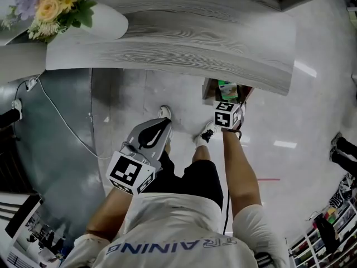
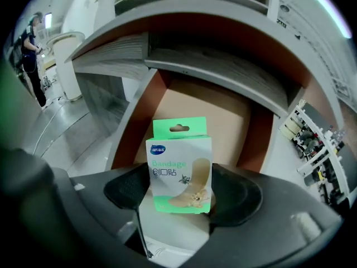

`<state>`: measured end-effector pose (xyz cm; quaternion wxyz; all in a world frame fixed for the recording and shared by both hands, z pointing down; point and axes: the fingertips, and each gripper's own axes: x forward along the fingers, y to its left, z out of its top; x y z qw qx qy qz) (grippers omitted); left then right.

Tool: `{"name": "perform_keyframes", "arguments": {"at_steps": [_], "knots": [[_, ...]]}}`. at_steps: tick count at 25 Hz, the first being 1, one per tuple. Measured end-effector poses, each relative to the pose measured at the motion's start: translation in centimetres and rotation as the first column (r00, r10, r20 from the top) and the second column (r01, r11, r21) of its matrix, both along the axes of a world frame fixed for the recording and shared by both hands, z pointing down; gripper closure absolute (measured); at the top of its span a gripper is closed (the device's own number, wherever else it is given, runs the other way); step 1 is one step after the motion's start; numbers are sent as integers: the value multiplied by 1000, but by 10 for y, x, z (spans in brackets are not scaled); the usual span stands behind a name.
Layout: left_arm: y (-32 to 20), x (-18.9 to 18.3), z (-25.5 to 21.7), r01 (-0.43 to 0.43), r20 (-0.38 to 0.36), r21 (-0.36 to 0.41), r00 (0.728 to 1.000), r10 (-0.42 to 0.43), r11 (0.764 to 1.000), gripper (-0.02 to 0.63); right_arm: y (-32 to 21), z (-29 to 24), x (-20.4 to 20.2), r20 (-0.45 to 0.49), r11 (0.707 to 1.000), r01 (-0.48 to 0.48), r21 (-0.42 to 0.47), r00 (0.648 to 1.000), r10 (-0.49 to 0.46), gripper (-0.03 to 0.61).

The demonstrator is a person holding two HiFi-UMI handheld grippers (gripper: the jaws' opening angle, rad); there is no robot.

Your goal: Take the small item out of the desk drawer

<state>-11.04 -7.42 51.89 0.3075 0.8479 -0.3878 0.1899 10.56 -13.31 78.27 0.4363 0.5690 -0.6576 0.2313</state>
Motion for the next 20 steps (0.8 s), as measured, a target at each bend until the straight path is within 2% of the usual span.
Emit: {"name": "perform_keyframes", "arguments": {"at_steps": [7,11,16,20], "knots": [[4,15,-33,-7,-57,23,998,8,1000,614,18,-49,0,28,996,12,83,1000,-14,221],[7,26,-61,-17,-83,70,996,23,997,615,27,-93,-2,61,987,9,159,998,-19,221],[16,34,-101,-35,-92,136,995,48,990,614,39,-170,-3,116,964,-1,264,993,-31,221],[17,42,-131,-44,-99,196,993,65,980,615,43,-242,1,160,933,-27,359,987,-33,221]]}}
